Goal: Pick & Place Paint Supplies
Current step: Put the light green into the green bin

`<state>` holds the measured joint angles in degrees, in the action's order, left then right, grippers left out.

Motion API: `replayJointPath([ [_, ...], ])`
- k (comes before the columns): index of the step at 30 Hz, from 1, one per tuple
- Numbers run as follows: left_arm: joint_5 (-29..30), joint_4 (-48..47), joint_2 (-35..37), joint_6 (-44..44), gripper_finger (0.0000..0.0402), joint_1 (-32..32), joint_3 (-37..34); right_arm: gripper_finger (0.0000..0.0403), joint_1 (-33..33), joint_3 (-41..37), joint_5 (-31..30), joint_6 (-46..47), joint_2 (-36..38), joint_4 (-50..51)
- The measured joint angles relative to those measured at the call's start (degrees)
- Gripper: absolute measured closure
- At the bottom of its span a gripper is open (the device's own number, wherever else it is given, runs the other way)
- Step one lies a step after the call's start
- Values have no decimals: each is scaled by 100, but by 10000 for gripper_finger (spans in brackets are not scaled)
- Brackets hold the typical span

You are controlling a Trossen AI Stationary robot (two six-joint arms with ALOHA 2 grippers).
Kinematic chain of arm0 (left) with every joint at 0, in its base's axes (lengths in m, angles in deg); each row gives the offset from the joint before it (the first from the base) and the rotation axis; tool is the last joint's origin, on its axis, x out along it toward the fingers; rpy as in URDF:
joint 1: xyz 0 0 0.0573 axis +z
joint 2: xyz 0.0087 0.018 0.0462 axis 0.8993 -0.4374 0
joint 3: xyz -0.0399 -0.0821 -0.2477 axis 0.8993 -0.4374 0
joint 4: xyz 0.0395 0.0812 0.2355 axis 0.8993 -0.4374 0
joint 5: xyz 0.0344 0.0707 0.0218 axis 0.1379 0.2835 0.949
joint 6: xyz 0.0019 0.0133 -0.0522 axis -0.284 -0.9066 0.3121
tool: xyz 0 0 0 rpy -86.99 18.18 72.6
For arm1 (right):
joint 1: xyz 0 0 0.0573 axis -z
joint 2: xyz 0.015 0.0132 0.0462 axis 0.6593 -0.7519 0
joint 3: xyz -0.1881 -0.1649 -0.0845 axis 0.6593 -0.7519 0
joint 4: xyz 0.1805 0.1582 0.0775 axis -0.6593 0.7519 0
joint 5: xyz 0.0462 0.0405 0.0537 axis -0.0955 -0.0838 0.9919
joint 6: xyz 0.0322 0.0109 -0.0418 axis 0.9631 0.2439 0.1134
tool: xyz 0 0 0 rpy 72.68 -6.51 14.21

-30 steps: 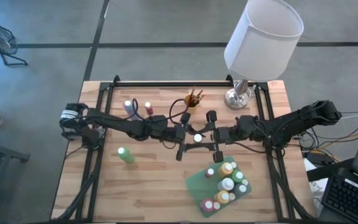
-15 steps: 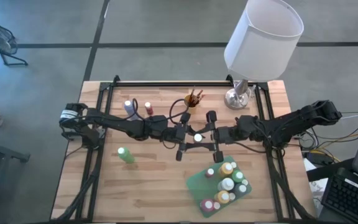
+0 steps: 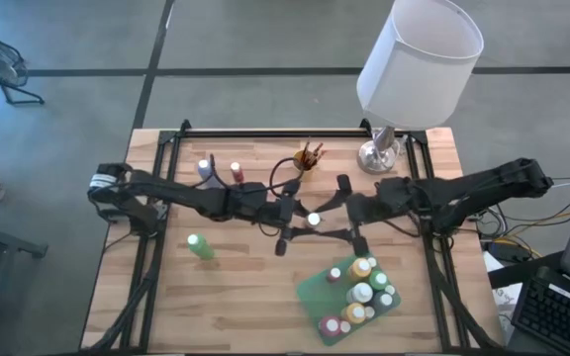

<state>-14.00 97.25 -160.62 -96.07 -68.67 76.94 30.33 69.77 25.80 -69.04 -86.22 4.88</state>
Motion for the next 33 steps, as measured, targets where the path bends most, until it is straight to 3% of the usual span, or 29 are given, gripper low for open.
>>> replayJointPath([
  [6,377,-2494,242,285,259,3,537,110,-18,948,-52,684,-153,2347],
  [12,764,-4630,187,1243,259,5,1242,104,-20,1655,-62,849,-629,3214],
  [22,675,-5023,155,1701,259,-14,1277,136,-13,2492,-510,266,-1465,3979],
  [33,663,-5109,152,1313,259,-26,1264,155,72,2543,-516,7,-1506,3500],
])
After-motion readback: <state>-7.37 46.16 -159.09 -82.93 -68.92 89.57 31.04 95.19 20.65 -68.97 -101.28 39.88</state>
